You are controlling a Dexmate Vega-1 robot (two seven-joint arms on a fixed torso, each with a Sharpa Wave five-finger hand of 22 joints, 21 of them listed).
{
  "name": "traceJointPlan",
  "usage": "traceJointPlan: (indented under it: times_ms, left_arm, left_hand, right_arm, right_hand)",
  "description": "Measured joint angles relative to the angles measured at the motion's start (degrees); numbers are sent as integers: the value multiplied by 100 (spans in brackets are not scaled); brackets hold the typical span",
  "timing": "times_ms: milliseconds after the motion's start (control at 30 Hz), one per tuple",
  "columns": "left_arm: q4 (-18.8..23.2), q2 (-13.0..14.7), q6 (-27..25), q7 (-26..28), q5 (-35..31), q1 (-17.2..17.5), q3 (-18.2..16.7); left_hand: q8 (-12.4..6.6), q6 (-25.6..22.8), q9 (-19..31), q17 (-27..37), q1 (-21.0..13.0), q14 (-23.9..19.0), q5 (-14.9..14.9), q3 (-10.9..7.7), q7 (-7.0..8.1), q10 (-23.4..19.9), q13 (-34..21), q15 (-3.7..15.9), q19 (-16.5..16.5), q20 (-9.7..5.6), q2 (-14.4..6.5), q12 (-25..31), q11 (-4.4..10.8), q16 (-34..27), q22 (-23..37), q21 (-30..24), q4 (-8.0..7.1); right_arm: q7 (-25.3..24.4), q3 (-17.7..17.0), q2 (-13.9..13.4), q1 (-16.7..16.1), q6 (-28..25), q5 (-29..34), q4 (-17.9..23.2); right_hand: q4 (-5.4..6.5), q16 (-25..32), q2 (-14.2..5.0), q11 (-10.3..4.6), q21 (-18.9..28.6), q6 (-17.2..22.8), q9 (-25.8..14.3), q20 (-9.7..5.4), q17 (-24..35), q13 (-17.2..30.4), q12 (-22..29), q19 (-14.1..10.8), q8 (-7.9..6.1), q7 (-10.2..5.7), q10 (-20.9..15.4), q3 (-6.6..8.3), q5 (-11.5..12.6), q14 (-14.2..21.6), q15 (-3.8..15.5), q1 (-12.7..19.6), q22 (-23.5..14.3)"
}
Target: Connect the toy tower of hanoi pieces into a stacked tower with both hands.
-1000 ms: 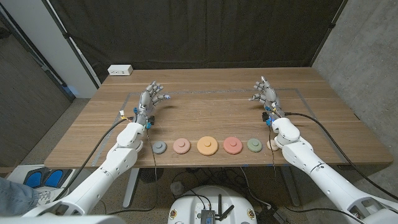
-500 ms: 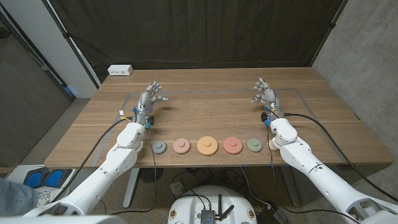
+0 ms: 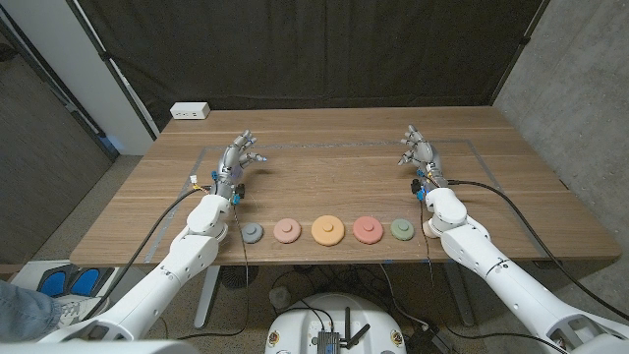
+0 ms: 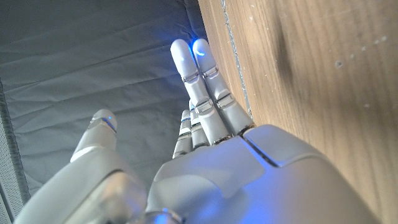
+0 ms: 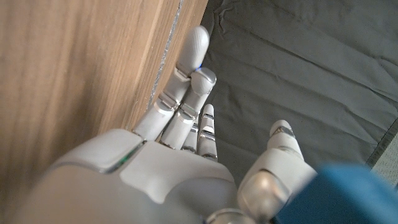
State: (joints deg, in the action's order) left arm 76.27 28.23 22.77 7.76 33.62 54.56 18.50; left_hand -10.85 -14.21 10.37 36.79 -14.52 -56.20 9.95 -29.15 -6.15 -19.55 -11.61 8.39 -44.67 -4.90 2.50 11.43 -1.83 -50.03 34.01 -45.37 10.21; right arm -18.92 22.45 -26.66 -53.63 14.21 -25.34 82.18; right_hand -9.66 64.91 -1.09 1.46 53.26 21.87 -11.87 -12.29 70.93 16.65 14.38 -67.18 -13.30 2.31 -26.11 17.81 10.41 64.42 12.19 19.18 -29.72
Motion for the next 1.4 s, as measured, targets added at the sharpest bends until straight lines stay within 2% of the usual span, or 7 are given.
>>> traceJointPlan:
  times_ms: [133, 267, 433, 600, 867, 1033, 1400]
  left_arm:
    - [-53, -27, 9, -41, 6, -31, 10]
    - [-74, -29, 22, -50, -10, -51, 25]
    - [-66, 9, 21, -8, -91, -56, 45]
    - [54, 70, -71, 158, -233, -35, 57]
    - [346, 215, -310, 685, -698, 74, 95]
    - [455, 274, -428, 946, -950, 114, 118]
    - [524, 293, -536, 1315, -1323, 143, 163]
  left_hand:
    - [0, -81, 18, -12, -232, 77, 24, -12, 80, 8, -41, -12, 0, 0, -73, 0, 137, -44, 0, 0, 11]
    - [0, -38, 45, -44, -625, 86, 148, -178, 128, 32, -100, -21, 27, 17, -161, 0, 258, -111, 16, -84, 80]
    - [0, -1, 67, -38, -1095, 146, 252, -266, 166, 78, -157, -41, 46, -2, -184, 14, 303, -231, 39, -164, 104]
    - [0, 30, 71, 66, -1506, -3, 321, -313, 198, 67, -253, 3, -144, -42, -41, 72, 376, -504, 127, -394, 103]
    - [0, 111, 98, 133, -1999, -93, 407, -312, 239, 100, -363, 52, -196, -54, 133, 113, 469, -735, 225, -570, 102]
    - [0, 178, 98, 133, -2229, -92, 446, -312, 253, 133, -400, 52, -195, -54, 201, 115, 501, -804, 251, -613, 102]
    - [-19, 196, 97, 121, -2471, -91, 456, -284, 235, 186, -465, 50, -108, -33, 319, 115, 489, -848, 235, -655, 78]
  right_arm:
    - [-12, 10, -11, 6, -24, 32, 5]
    - [-33, 15, -43, 7, -47, 68, 34]
    - [-90, 15, -83, -13, -87, 122, 90]
    - [-170, 14, -133, -50, -134, 203, 158]
    - [-327, 23, -228, -94, -284, 393, 301]
    - [-514, 35, -231, -122, -374, 546, 368]
    - [-823, 65, -250, -176, -568, 831, 539]
  right_hand:
    - [-70, 184, 45, -5, 0, 2, 0, -19, 4, 50, -3, 105, 0, -2, 1, 133, 66, -78, -34, 274, -44]
    - [-92, 293, 38, -87, 0, 2, 0, -20, 4, 80, -24, 147, 0, -3, 1, 235, 111, -146, -60, 463, -71]
    - [-105, 501, 141, -153, 0, -126, -19, -21, -28, 151, -69, 246, 82, -27, 67, 421, 232, -345, -134, 902, -97]
    - [-117, 599, 260, -305, 0, -274, -28, 2, -40, 187, -128, 311, 126, -136, 154, 528, 285, -462, -213, 1135, -97]
    - [-98, 759, 467, -482, 75, -368, -87, 53, -144, 296, -175, 362, 126, -230, 208, 736, 379, -650, -297, 1939, -96]
    - [-78, 891, 569, -692, 164, -262, -134, 53, -156, 365, -155, 361, 36, -376, 72, 756, 401, -667, -279, 2225, -96]
    - [-77, 1051, 695, -703, 227, -235, -161, 53, -129, 414, -139, 360, 11, -413, 86, 756, 401, -613, -285, 2459, -123]
